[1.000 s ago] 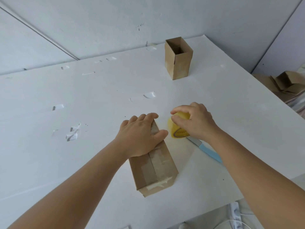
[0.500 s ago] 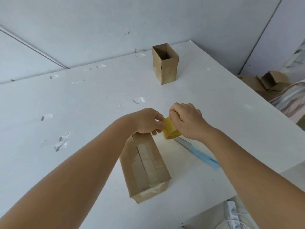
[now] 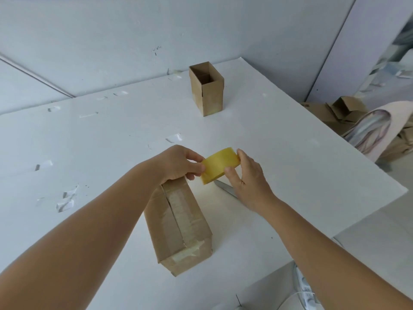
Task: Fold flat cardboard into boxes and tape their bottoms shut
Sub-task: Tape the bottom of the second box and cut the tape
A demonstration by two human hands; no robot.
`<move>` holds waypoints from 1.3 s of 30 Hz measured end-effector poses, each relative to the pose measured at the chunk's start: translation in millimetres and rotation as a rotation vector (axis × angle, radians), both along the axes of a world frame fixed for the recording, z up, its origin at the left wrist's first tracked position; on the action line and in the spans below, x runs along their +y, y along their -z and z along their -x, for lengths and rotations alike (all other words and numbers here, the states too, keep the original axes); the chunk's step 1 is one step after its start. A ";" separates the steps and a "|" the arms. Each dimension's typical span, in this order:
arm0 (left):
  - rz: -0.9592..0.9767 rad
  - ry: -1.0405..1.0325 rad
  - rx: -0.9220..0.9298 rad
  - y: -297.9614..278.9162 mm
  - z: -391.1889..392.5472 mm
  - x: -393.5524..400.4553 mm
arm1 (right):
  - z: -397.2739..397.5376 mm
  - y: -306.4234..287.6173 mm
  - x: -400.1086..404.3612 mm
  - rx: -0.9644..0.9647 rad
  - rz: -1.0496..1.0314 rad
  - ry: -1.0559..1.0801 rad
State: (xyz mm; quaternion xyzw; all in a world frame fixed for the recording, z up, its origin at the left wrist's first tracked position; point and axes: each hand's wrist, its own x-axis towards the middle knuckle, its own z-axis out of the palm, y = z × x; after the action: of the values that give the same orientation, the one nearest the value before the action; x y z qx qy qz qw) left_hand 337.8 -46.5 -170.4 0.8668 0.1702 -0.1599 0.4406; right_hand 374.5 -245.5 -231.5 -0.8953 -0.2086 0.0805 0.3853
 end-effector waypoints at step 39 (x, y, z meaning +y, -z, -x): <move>0.062 -0.066 -0.242 2.3 5.6 -4.6 | 72.4 -82.4 -1.6 -0.436 0.619 -0.191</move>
State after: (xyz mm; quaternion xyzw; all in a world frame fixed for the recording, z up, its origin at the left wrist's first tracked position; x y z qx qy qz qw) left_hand 332.2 -51.1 -172.7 0.8597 0.1392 -0.0447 0.4895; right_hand 302.1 -247.1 -149.1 -0.9418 -0.3339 -0.0172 0.0341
